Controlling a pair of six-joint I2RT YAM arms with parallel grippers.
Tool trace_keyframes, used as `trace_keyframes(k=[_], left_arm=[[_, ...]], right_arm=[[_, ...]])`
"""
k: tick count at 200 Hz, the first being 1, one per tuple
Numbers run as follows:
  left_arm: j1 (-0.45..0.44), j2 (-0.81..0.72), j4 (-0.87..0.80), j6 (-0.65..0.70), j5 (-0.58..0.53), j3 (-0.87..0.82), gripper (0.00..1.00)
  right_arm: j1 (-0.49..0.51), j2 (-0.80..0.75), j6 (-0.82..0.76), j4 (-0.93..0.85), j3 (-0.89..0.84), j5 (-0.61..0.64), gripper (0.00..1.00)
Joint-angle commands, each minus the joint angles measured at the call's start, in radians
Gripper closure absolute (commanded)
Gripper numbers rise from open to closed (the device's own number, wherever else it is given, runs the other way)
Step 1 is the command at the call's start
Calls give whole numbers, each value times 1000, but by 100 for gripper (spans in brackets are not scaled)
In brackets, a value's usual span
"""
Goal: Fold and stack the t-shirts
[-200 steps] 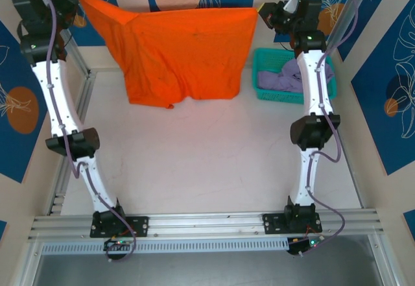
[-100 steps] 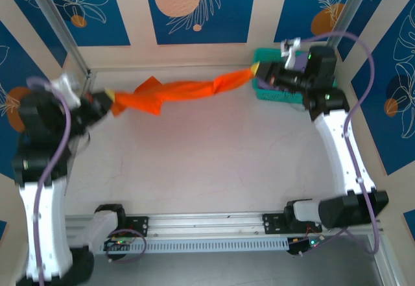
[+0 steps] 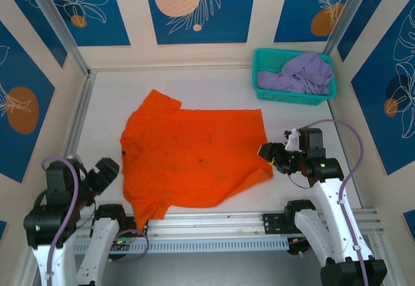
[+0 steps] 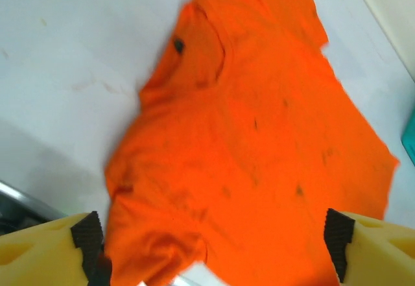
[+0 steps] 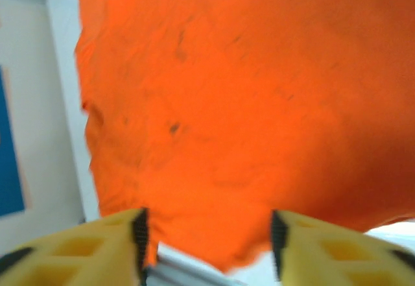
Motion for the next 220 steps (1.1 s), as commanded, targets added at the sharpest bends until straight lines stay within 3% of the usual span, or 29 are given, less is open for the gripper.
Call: trace_keyframes(k=[1, 14, 26, 42, 54, 89, 123, 146, 179, 220], left_arm=[[-5, 167, 200, 46, -102, 39, 12], [-5, 309, 329, 35, -38, 42, 19], [-9, 464, 388, 34, 11, 71, 29], [-56, 667, 376, 69, -22, 154, 44], [-108, 803, 340, 89, -83, 214, 53], [-205, 1125, 391, 128, -70, 293, 54], [-221, 1425, 349, 144, -121, 427, 65], [-213, 1553, 340, 136, -131, 491, 65], [-194, 1697, 361, 115, -140, 580, 62], [-162, 1929, 282, 103, -148, 897, 61]], right_arm=[[-30, 24, 132, -113, 90, 329, 31], [-38, 72, 139, -64, 119, 390, 29], [-27, 136, 134, 32, 127, 371, 29], [37, 271, 99, 156, 162, 359, 37], [111, 405, 73, 152, 228, 392, 40], [263, 850, -38, 55, 477, 387, 49], [311, 1125, -47, 74, 655, 386, 50], [316, 1308, -24, 15, 827, 378, 50], [317, 1472, 49, 2, 975, 356, 50], [316, 1669, 95, -63, 1237, 352, 49]])
